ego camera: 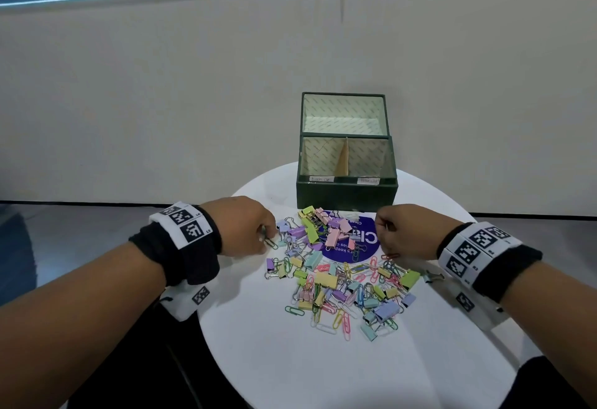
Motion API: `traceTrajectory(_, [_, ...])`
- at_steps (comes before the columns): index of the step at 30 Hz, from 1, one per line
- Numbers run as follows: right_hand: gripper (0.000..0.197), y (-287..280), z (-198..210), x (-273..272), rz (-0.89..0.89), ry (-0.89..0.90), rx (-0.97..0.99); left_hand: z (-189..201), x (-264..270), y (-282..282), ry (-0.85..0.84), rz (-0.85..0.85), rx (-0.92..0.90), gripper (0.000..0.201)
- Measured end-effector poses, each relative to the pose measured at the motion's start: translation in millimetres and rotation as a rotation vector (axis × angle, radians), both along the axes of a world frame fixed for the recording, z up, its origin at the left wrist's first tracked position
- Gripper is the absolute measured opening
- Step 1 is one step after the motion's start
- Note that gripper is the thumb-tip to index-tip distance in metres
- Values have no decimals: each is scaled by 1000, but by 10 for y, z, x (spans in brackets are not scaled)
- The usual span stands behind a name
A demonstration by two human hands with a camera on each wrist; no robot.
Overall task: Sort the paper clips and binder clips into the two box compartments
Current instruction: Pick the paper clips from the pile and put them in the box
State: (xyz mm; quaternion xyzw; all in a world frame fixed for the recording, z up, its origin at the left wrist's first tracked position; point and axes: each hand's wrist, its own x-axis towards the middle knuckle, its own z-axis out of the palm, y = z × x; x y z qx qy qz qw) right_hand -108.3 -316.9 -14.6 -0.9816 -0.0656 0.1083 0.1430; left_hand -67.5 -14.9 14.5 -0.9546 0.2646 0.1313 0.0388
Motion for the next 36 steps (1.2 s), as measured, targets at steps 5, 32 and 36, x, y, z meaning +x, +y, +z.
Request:
traceTrajectory(5, [16, -40, 14, -14, -106, 48, -23, 4, -25, -6, -26, -66, 17, 23])
traceTrajectory(32, [16, 19, -30, -45, 1, 26, -207, 419, 417, -1191, -41, 127, -761, 10])
traceTrajectory(36, [13, 48, 21, -53, 28, 73, -240, 451, 523, -1340, -165, 79, -596, 27])
